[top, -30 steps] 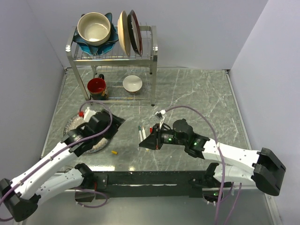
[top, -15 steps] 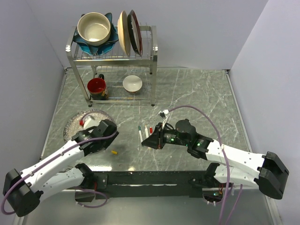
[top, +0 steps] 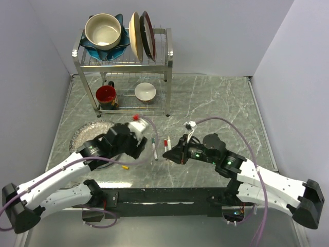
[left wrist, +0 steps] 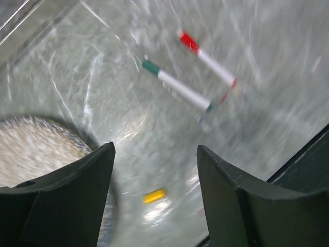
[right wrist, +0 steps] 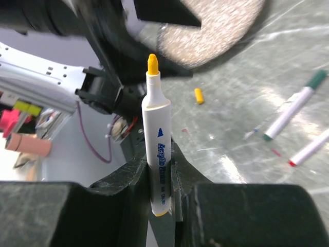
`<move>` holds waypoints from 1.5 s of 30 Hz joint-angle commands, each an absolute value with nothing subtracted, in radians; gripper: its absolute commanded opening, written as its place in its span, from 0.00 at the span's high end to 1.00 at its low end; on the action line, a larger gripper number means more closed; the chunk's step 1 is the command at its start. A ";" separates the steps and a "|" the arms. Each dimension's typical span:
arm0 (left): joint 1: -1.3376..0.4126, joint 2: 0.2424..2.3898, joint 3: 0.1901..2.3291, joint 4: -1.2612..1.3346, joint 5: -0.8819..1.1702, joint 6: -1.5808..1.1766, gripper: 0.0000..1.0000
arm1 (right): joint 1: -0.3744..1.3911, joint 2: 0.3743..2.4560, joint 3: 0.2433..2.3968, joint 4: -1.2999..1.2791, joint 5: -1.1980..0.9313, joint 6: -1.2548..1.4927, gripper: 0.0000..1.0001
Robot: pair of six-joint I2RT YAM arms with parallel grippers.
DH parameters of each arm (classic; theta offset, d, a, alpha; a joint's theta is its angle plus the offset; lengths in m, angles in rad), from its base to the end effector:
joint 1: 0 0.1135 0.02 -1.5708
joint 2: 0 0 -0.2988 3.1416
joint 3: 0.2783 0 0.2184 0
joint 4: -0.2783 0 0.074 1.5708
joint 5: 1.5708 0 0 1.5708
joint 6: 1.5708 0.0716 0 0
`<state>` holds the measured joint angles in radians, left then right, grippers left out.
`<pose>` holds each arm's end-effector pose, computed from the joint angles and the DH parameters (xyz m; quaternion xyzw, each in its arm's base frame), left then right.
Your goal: Insert the pens into the pen caps
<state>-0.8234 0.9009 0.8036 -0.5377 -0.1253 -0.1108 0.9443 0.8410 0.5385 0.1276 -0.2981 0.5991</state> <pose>0.1194 -0.1157 0.3010 0.2843 0.8447 -0.1528 0.4271 0.0881 0.1577 0.3061 -0.2241 0.7300 0.5247 0.3762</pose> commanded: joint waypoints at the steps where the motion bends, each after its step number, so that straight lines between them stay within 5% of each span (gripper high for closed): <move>1: -0.854 1.004 0.807 -0.650 -0.052 0.357 0.33 | 0.934 0.709 0.529 0.016 -0.190 0.552 1.00; 9: -0.857 1.144 0.738 -0.672 -0.061 0.494 0.51 | 0.930 0.456 0.522 -0.133 -0.084 0.540 1.00; 34: -0.838 1.253 0.630 -0.695 -0.027 0.506 0.51 | 0.930 0.325 0.554 -0.253 -0.031 0.500 1.00; 45: -0.805 1.373 0.629 -0.646 -0.008 0.468 0.70 | 0.930 0.314 0.577 -0.279 -0.020 0.486 1.00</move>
<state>-0.8108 1.3247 0.6479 -0.7040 -0.0265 0.4854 0.9333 0.3286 0.5251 -0.2794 -0.0410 0.5072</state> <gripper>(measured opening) 0.333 0.233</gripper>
